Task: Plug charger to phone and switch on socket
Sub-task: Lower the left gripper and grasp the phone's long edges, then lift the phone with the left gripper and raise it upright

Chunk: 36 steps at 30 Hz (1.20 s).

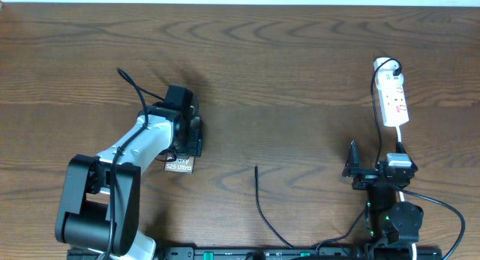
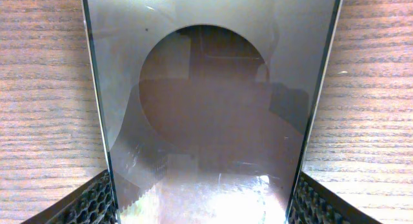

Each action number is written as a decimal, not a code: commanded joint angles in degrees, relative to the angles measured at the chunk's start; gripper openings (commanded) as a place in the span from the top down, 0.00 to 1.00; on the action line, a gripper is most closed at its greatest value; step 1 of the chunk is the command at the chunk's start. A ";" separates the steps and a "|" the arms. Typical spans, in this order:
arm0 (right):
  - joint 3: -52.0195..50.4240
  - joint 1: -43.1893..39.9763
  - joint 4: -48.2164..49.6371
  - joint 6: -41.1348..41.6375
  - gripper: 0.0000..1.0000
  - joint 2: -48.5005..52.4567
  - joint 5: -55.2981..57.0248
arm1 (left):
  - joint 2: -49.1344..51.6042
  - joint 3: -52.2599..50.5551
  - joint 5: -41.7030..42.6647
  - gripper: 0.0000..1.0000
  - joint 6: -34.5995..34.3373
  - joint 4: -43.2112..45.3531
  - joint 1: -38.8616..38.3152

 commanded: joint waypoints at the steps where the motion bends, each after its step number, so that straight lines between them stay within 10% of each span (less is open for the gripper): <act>1: -0.07 -0.24 -0.15 0.81 0.01 -0.31 0.66 | 0.55 -1.79 0.48 0.43 -0.09 -0.17 -0.09; 16: -0.07 -0.24 -0.15 0.81 0.01 -0.31 0.66 | 0.55 -1.79 0.46 0.92 -0.09 -0.20 -0.09; 36: -0.07 -0.24 -0.15 0.81 0.01 -0.31 0.66 | -24.04 13.14 7.65 0.93 -1.49 1.07 -0.02</act>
